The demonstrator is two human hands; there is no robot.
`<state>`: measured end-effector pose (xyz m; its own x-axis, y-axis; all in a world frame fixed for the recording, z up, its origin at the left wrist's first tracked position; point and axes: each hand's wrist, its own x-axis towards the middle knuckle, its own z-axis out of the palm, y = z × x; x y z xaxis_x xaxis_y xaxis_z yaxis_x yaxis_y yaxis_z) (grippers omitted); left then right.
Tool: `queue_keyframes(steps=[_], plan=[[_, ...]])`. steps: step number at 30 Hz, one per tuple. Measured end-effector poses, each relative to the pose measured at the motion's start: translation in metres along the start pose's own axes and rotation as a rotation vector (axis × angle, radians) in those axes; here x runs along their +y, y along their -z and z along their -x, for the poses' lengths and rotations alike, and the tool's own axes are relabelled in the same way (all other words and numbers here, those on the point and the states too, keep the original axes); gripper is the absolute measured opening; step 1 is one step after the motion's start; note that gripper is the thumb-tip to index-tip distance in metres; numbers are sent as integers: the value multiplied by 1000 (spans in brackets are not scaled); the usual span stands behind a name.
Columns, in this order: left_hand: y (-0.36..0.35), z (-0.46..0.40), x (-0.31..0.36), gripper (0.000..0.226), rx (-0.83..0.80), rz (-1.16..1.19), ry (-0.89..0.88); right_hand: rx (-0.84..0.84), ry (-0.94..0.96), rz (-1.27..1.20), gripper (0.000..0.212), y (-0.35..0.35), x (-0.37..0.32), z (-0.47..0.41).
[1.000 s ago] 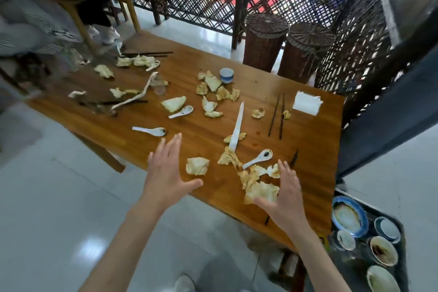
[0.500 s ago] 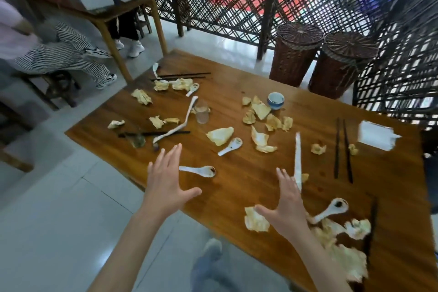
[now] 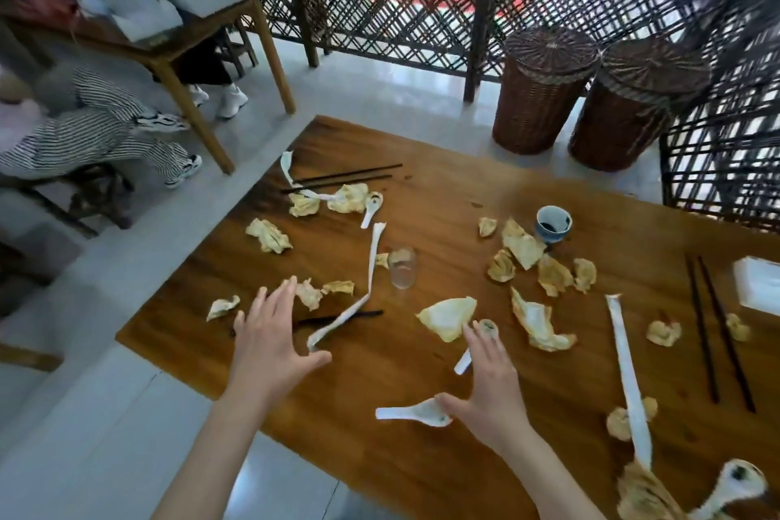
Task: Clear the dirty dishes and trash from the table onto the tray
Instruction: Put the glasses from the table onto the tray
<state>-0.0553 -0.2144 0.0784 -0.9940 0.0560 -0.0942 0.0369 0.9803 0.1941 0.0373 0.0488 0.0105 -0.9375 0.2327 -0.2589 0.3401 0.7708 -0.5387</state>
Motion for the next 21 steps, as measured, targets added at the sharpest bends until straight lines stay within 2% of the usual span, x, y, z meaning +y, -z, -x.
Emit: queue_keyframes(steps=[7, 12, 17, 21], plan=[[-25, -48, -51, 121, -246, -158, 28, 15, -62, 31, 105, -2, -22, -28], [-39, -58, -68, 105, -416, -187, 35, 27, -75, 38, 102, -2, -49, -41], [-45, -63, -79, 85, -426, -171, 34, 29, -95, 29, 102, -1, -71, -55], [-45, -65, -78, 79, -406, -150, 8, 22, -99, 40, 101, -6, -73, -56]])
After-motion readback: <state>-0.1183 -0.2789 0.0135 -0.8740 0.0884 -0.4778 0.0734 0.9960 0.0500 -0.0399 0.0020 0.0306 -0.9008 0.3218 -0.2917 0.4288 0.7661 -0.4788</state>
